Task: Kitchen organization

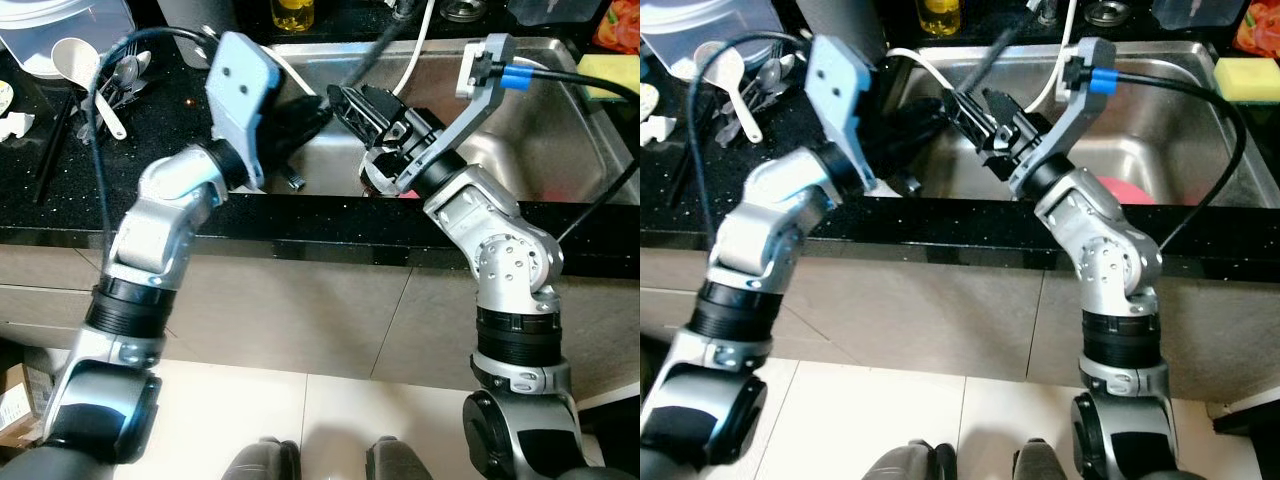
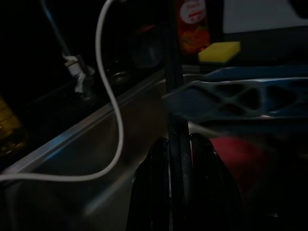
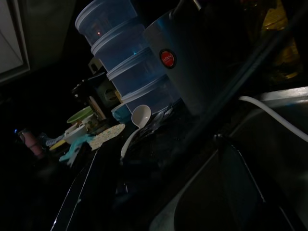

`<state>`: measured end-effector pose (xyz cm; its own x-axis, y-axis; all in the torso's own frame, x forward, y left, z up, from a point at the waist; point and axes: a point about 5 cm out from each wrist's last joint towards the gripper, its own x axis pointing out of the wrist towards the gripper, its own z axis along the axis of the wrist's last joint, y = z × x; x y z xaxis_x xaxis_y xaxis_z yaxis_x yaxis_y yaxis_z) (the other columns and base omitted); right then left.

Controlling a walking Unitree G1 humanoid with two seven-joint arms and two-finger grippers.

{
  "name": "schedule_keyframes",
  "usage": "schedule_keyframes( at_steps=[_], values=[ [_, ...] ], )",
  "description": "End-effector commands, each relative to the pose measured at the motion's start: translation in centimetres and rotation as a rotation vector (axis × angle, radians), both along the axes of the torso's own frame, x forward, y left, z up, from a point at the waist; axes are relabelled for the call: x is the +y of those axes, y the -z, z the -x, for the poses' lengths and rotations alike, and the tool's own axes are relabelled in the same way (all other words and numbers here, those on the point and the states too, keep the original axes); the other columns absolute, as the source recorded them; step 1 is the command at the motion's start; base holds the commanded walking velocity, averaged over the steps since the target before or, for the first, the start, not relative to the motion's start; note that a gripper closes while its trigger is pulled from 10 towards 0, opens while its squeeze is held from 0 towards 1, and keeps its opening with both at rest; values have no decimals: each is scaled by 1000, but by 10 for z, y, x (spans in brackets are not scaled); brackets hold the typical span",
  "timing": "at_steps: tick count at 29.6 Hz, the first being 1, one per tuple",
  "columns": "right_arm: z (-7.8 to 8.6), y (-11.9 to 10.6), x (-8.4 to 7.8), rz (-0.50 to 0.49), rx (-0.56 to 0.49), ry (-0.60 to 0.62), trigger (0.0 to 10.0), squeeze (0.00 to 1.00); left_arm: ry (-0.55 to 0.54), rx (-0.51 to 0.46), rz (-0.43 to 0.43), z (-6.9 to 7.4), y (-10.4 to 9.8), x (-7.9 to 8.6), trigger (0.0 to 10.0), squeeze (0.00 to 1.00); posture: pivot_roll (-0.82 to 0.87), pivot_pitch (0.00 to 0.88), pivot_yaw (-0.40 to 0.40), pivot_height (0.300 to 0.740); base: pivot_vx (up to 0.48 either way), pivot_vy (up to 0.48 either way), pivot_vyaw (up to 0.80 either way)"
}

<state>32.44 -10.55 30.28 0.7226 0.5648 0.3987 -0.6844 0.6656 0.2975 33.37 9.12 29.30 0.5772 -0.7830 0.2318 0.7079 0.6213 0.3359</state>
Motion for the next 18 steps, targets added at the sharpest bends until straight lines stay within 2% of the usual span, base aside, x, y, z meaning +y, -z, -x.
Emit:
schedule_keyframes(
  at_steps=[1, 4, 5, 6, 7, 8, 9, 10, 18],
  values=[
    [0, -1, 4, 2, 4, -9, 10000, 0, 22, -11, -7, 3, 0, -4, 10000, 0, -89, 148, 91, 740, 0, 0, 0],
    [0, -3, 5, -3, 1, -11, 10000, 0, 35, -8, -8, 4, 2, -7, 10000, 0, -89, 148, 89, 740, 0, 0, 0],
    [-1, -4, 5, -3, 1, -11, 8745, 0, 33, -9, -7, 4, 1, -7, 10000, 0, -89, 147, 88, 740, 0, 0, 0],
    [-1, -4, 5, -2, 1, -9, 6471, 0, 32, -9, -6, 4, 1, -7, 10000, 0, -88, 147, 88, 740, 0, 0, 0],
    [-1, -3, 4, 2, 3, -4, 3137, 0, 31, -10, -6, 4, 1, -7, 10000, 0, -88, 147, 87, 740, 0, 0, 0],
    [-2, -3, 4, 8, 7, 3, 1569, 0, 31, -11, -6, 4, 1, -7, 10000, 0, -88, 147, 87, 740, 0, 0, 0],
    [-3, -2, 3, 11, 9, 9, 1569, 0, 32, -12, -6, 4, 0, -7, 10000, 0, -87, 148, 87, 740, 0, 0, 0],
    [-4, -2, 3, 13, 12, 13, 0, 0, 33, -12, -7, 4, 0, -7, 10000, 0, -87, 148, 87, 740, 0, 0, 0],
    [-5, -1, 3, 9, 19, 15, 0, 0, 51, -8, -13, 5, 1, -8, 10000, 0, -87, 148, 87, 740, 0, 0, 0]
  ],
)
